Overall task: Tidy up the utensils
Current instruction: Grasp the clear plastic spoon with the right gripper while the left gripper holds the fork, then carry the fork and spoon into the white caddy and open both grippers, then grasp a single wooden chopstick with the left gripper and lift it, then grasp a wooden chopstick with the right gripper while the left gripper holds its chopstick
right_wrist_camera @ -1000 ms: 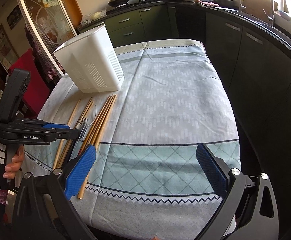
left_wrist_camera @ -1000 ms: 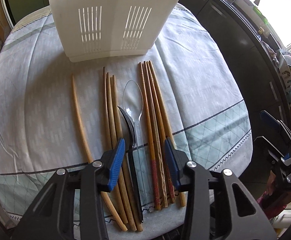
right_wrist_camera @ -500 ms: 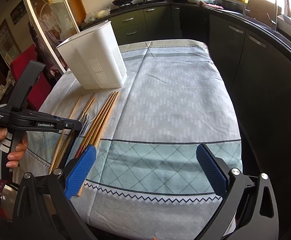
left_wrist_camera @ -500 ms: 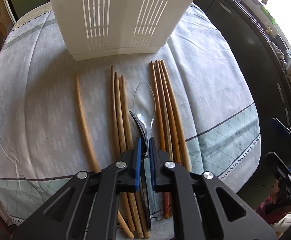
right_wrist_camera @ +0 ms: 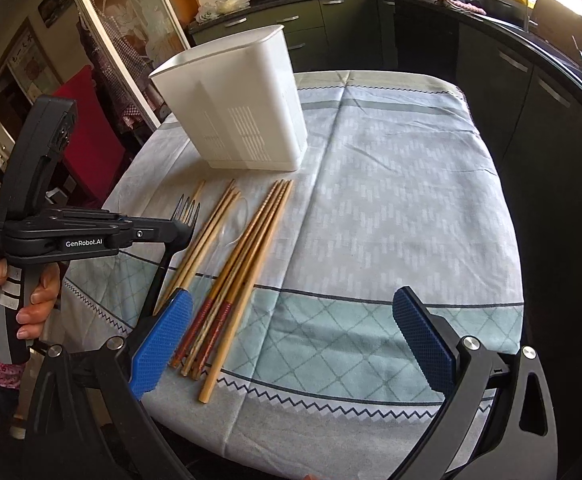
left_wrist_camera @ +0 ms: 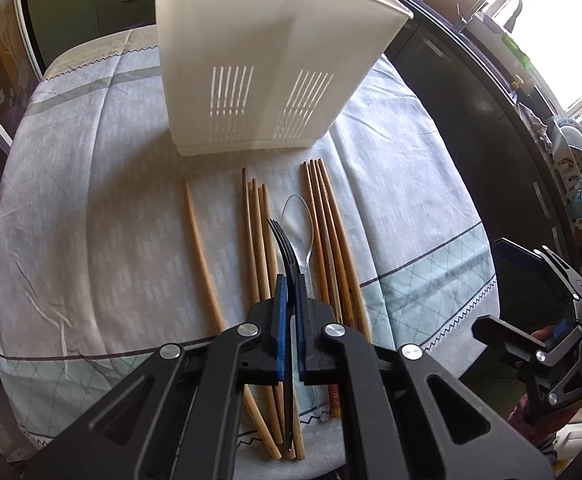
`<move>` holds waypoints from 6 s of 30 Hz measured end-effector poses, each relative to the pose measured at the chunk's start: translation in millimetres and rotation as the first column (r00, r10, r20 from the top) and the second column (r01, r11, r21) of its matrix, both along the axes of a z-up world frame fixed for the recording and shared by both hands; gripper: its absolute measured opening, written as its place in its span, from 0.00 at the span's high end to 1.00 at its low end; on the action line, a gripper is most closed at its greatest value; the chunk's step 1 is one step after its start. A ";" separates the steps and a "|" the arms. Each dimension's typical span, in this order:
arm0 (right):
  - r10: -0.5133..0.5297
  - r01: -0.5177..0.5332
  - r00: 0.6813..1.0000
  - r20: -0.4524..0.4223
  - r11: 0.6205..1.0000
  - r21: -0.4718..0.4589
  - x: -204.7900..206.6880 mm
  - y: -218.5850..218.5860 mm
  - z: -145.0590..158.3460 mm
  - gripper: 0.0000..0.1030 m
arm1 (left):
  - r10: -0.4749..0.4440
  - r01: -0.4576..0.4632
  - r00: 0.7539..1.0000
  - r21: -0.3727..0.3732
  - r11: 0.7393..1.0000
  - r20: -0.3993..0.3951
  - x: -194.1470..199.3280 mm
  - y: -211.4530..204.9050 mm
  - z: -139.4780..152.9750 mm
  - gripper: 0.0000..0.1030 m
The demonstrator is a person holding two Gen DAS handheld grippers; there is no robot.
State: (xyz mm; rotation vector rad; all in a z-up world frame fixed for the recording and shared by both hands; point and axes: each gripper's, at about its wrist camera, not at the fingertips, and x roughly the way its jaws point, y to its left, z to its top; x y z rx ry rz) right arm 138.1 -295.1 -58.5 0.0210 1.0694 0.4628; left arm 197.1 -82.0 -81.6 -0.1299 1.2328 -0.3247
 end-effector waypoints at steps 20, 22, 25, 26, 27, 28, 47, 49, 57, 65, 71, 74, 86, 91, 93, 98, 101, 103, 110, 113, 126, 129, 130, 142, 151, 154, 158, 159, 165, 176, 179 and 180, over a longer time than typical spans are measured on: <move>0.023 -0.046 0.964 -0.264 0.996 -0.082 48.2 113.8 -58.7 0.73 | 0.055 -0.052 0.994 -0.041 0.998 0.091 -16.9 63.3 27.4 0.96; 0.013 -0.042 0.963 -0.269 0.994 -0.100 52.1 118.6 -64.2 0.74 | 0.053 -0.049 0.994 -0.045 0.998 0.091 -16.6 64.6 26.6 0.96; 0.006 -0.040 0.962 -0.272 0.992 -0.116 56.0 125.4 -69.7 0.78 | 0.049 -0.044 0.994 -0.053 0.998 0.093 -17.3 66.2 26.1 0.96; 0.004 -0.040 0.962 -0.273 0.992 -0.124 56.8 127.9 -70.9 0.79 | 0.047 -0.042 0.994 -0.053 0.998 0.095 -17.3 66.2 25.7 0.96; -0.002 -0.035 0.962 -0.273 0.991 -0.130 58.0 129.6 -72.3 0.82 | 0.045 -0.040 0.994 -0.054 0.998 0.096 -17.4 66.2 25.6 0.96; -0.011 -0.028 0.963 -0.269 0.990 -0.138 60.0 130.6 -72.6 0.83 | 0.044 -0.038 0.994 -0.055 0.998 0.096 -17.7 66.6 25.1 0.96; -0.030 0.016 0.989 -0.146 0.995 -0.099 58.5 142.7 -52.6 0.91 | 0.053 -0.044 0.987 -0.063 0.997 0.150 -18.8 70.9 49.3 0.96; -0.024 0.017 0.994 -0.111 0.998 -0.067 55.2 138.5 -35.9 0.91 | 0.055 -0.044 0.983 -0.064 0.997 0.176 -17.0 71.0 61.8 0.96; -0.071 0.063 0.991 0.117 0.995 0.073 46.5 100.9 41.3 0.91 | 0.081 -0.047 0.926 -0.101 0.994 0.369 10.9 62.3 141.4 0.96; -0.115 0.078 0.974 0.196 0.980 0.185 49.7 56.4 73.1 0.91 | 0.208 -0.148 0.744 -0.147 0.978 0.635 70.0 47.4 176.4 0.96; -0.112 0.070 0.972 0.206 0.977 0.201 48.6 45.9 74.8 0.91 | 0.218 -0.190 0.632 -0.124 0.974 0.744 91.1 30.7 157.5 0.96; -0.113 0.069 0.971 0.212 0.977 0.202 51.4 45.5 71.8 0.91 | 0.187 -0.179 0.637 -0.093 0.980 0.748 90.8 21.3 143.1 0.96; -0.163 0.076 0.926 0.340 0.964 0.255 72.4 54.4 101.9 0.91 | 0.146 -0.170 0.696 -0.037 0.985 0.703 73.1 30.8 107.5 0.68; -0.268 0.124 0.841 0.471 0.941 0.314 96.0 59.4 128.9 0.91 | 0.190 -0.176 0.679 -0.094 0.980 0.709 48.9 50.6 120.2 0.68; -0.306 0.148 0.798 0.519 0.935 0.324 107.9 63.0 136.8 0.91 | 0.196 -0.175 0.676 -0.103 0.979 0.710 38.2 58.5 124.4 0.63; -0.316 0.192 0.729 0.607 0.946 0.262 140.1 82.8 140.0 0.91 | 0.193 -0.171 0.684 -0.102 0.980 0.704 18.1 70.6 127.2 0.63; -0.296 0.195 0.749 0.593 0.954 0.229 155.7 92.3 121.4 0.91 | 0.190 -0.174 0.697 -0.094 0.980 0.691 11.6 74.1 124.2 0.63; -0.289 0.197 0.764 0.577 0.956 0.218 159.2 93.4 106.3 0.91 | 0.188 -0.173 0.709 -0.091 0.981 0.679 9.1 75.7 120.6 0.63; -0.260 0.196 0.784 0.563 0.965 0.172 143.4 90.3 62.5 0.91 | 0.177 -0.163 0.751 -0.081 0.983 0.636 9.9 73.4 110.6 0.63; -0.242 0.190 0.789 0.564 0.970 0.151 136.4 91.0 50.6 0.90 | 0.171 -0.161 0.755 -0.073 0.984 0.634 7.2 68.9 110.1 0.62; -0.280 0.220 0.795 0.539 0.960 0.174 68.2 46.1 45.3 0.74 | 0.107 -0.127 0.936 0.040 0.991 0.336 6.0 49.9 67.2 0.43; -0.297 0.244 0.806 0.512 0.955 0.169 46.5 27.7 35.0 0.73 | 0.078 -0.089 0.981 0.055 0.995 0.176 12.9 43.2 34.0 0.42; -0.300 0.250 0.812 0.501 0.954 0.165 40.0 21.0 30.5 0.73 | 0.076 -0.086 0.989 0.068 0.994 0.130 16.0 40.8 23.5 0.42; -0.294 0.271 0.876 0.383 0.956 0.114 6.7 -15.5 -11.8 0.66 | 0.120 -0.109 0.991 0.173 0.979 -0.054 33.8 23.8 -32.0 0.56; -0.291 0.272 0.878 0.381 0.957 0.105 4.1 -20.3 -5.7 0.61 | 0.155 -0.138 0.986 0.238 0.961 -0.056 45.8 20.1 -45.3 0.88; -0.287 0.270 0.882 0.374 0.958 0.098 5.6 -20.0 -4.9 0.61 | 0.145 -0.131 0.989 0.269 0.954 -0.035 45.9 12.3 -46.3 0.90; -0.261 0.251 0.898 0.353 0.965 0.075 10.2 -13.3 -5.0 0.61 | 0.126 -0.113 0.992 0.280 0.953 -0.031 45.1 -3.7 -47.9 0.94; -0.253 0.244 0.904 0.344 0.967 0.071 11.3 -10.9 -5.3 0.61 | 0.125 -0.111 0.991 0.278 0.954 -0.035 44.4 -6.8 -48.6 0.94; -0.206 0.211 0.930 0.304 0.977 0.017 18.8 3.8 -6.1 0.58 | 0.106 -0.085 0.992 0.259 0.962 -0.070 33.8 -4.4 -48.8 0.95; -0.073 0.073 0.997 0.002 0.997 -0.028 68.4 41.8 -52.6 0.72 | 0.119 -0.161 0.973 0.210 0.964 0.199 -1.8 38.0 24.0 0.95; -0.055 0.053 0.998 -0.038 0.998 -0.046 76.9 54.7 -65.7 0.80 | 0.127 -0.194 0.941 0.195 0.961 0.313 -22.0 44.9 49.3 0.95; -0.053 0.050 0.997 -0.049 0.997 -0.054 80.2 58.4 -68.9 0.80 | 0.131 -0.204 0.930 0.184 0.961 0.344 -29.1 48.2 55.9 0.95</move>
